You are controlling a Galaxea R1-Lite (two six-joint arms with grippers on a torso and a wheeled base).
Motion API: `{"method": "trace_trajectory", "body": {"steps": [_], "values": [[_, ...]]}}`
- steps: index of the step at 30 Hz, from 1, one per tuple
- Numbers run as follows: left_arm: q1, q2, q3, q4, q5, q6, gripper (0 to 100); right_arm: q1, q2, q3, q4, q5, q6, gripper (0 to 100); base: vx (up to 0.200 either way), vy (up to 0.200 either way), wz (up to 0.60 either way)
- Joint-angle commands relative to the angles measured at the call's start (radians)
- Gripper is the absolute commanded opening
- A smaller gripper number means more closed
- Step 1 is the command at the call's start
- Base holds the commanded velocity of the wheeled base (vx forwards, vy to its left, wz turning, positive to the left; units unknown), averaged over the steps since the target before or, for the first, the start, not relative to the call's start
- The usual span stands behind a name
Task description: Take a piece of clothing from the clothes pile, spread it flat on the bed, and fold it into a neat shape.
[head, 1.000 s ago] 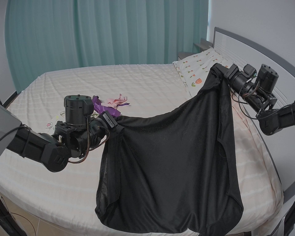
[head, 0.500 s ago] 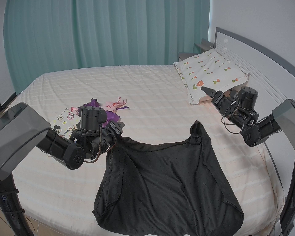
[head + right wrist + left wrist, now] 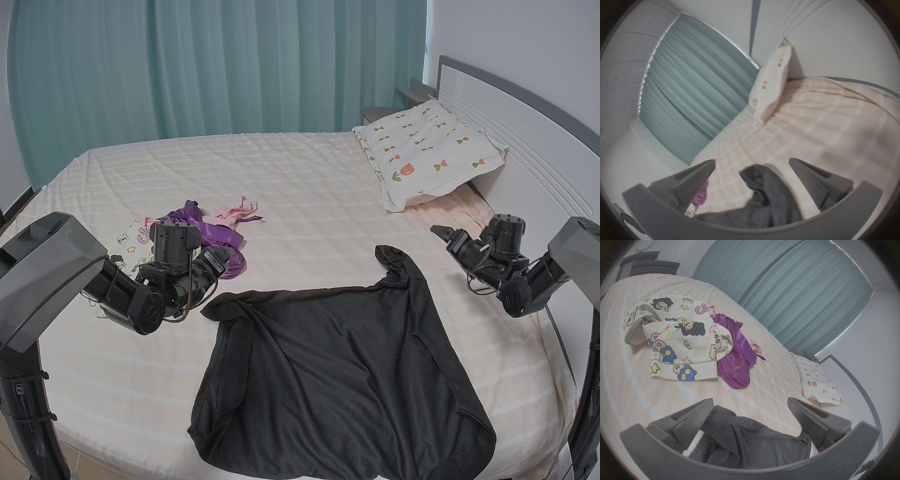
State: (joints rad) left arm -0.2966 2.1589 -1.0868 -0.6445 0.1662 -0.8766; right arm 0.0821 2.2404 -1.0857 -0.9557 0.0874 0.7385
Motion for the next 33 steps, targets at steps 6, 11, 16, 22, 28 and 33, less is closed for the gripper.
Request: {"method": "trace_trajectory", "body": {"steps": [6,11,16,22,28,33], "values": [[0.028,-0.199,0.239,-0.001,-0.102,-0.001,100,-0.107,-0.160,0.503,-0.104,0.140,-0.074,100,0.000,0.000,0.00],[0.013,-0.315,0.397,-0.001,-0.151,-0.022,100,-0.090,-0.179,0.715,-0.305,0.143,-0.079,100,0.000,0.000,0.00],[-0.030,-0.335,0.484,-0.011,-0.188,-0.032,100,-0.061,-0.170,0.822,-0.409,0.147,-0.041,100,0.000,0.000,0.00],[-0.079,-0.327,0.522,-0.132,-0.192,-0.191,100,0.042,-0.173,0.891,-0.489,0.138,0.039,100,0.000,0.000,0.00],[-0.079,-0.301,0.582,-0.238,-0.192,-0.196,100,0.079,-0.159,0.900,-0.489,0.137,0.047,100,0.000,0.000,0.00],[-0.096,-0.223,0.588,-0.284,-0.183,-0.194,100,0.137,-0.148,0.915,-0.491,0.112,0.048,100,0.000,0.000,0.00]]}}
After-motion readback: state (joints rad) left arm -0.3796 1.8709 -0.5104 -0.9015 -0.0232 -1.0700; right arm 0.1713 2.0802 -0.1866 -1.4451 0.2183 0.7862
